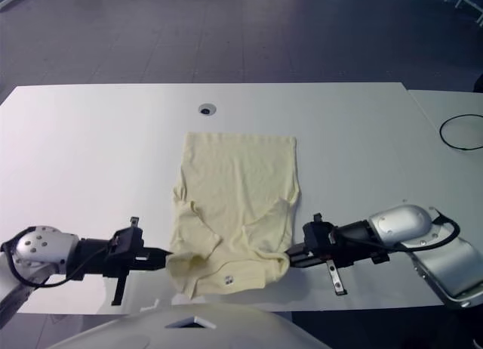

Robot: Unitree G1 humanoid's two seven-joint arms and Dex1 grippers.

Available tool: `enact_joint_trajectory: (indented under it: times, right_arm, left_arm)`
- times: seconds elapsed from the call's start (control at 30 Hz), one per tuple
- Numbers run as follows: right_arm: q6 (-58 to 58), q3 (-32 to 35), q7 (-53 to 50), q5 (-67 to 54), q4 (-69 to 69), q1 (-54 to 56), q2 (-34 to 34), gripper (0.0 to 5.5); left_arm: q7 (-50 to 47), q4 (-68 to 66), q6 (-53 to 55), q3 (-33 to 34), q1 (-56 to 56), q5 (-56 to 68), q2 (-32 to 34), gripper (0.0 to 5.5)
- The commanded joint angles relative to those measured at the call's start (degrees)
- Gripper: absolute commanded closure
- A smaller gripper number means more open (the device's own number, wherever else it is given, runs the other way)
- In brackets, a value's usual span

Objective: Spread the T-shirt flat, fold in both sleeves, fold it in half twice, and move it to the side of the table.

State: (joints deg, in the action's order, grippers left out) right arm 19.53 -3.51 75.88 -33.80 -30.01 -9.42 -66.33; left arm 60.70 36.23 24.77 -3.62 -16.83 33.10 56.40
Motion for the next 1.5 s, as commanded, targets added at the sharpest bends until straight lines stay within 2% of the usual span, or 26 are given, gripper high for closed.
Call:
enact_joint_trajectory:
  times: [0.03, 0.3, 0.5, 0.7, 1.07, 1.3, 1.5]
  right_arm:
    - [5.4, 1.1, 1.2, -3.8, 3.2, 6.6, 0.9, 5.49]
    - [13.3, -4.2, 1.0, -3.3, 15.2, 25.2, 10.0, 5.49]
    - [11.6, -8.9, 3.8, 2.8, 27.2, 34.3, 15.2, 5.49]
    - [7.1, -11.6, 6.1, 10.0, 44.8, 44.5, 21.8, 5.49]
    - [-2.7, -10.5, 5.4, 19.3, 75.5, 59.2, 34.6, 5.49]
    - [-8.0, -7.6, 2.1, 23.4, 90.0, 65.7, 38.1, 5.49]
    - [-8.6, -4.6, -3.2, 25.8, 98.0, 68.0, 38.9, 5.49]
  left_arm:
    - [-1.6, -4.5, 5.8, 2.1, 8.1, 4.3, -2.1, 5.5]
    - [-4.9, -11.3, 14.2, 3.1, 18.6, 10.3, -7.6, 5.5]
    - [-5.7, -23.5, 18.8, 2.3, 30.8, 11.1, -12.9, 5.5]
    - [-3.2, -38.2, 18.7, -0.3, 42.6, 6.8, -16.7, 5.5]
    - [1.1, -66.6, 15.3, -1.2, 59.7, -1.0, -26.4, 5.5]
    - [1.5, -84.6, 8.1, 0.2, 68.7, -6.9, -31.5, 5.5]
    - [-2.0, -97.5, 1.6, 3.4, 73.5, -10.9, -34.8, 5.5]
